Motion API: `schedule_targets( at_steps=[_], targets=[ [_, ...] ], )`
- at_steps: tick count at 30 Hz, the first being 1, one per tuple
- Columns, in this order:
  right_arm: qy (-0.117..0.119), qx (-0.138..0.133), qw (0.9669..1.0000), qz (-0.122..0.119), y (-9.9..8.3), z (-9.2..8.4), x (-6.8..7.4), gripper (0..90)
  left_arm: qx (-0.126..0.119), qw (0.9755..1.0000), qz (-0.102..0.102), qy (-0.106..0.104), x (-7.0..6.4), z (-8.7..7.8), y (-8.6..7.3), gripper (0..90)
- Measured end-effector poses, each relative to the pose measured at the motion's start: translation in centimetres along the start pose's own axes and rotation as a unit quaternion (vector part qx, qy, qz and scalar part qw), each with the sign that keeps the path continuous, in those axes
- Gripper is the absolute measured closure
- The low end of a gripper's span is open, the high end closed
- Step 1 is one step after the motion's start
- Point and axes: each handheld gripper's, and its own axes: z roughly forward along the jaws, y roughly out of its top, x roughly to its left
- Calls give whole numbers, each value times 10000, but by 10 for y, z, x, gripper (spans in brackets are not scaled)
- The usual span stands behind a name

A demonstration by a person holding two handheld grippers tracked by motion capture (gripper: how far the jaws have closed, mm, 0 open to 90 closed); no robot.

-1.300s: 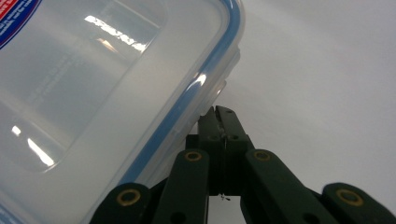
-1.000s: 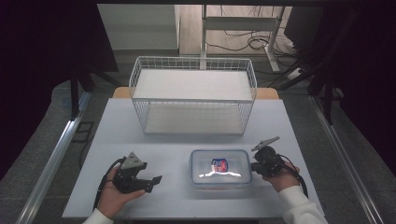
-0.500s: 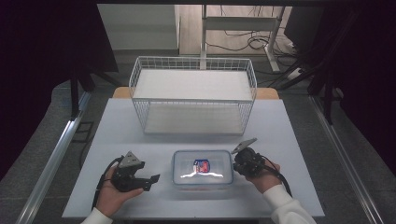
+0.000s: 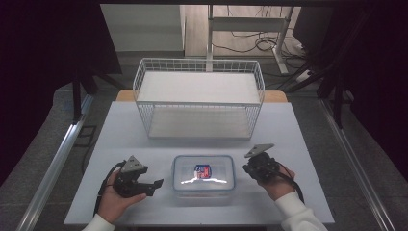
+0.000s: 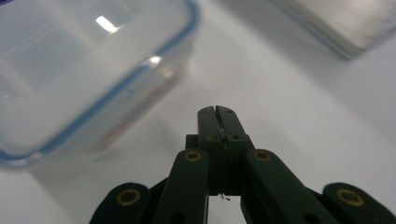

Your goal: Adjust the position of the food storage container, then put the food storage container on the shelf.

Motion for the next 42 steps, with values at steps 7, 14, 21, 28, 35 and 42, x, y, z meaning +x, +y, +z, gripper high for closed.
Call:
schedule_targets(
  at_steps=[7, 14, 21, 28, 35, 42],
  targets=[
    [160, -1051, 9881, 1107, -30, -23, -19, 587, 1, 10000, 28, 2, -2, 0, 0, 218],
    [511, -1391, 9755, 1624, -41, -23, -20, 233, -19, 10000, 7, 58, -4, -1, 1, 210],
    [694, -1369, 9768, 1490, -37, -20, -14, 186, -84, 9999, -108, 81, -5, -4, 3, 186],
    [792, -1434, 9743, 1546, -36, -21, -14, 181, -158, 9996, -237, 71, -6, -5, 7, 127],
    [923, -1346, 9741, 1567, -35, -17, -10, 150, -134, 9993, -336, -53, -7, -2, 10, 105],
    [1194, -1409, 9689, 1645, -30, -15, -6, 152, -238, 9945, -868, -542, -2, 6, 21, 88]
  ],
)
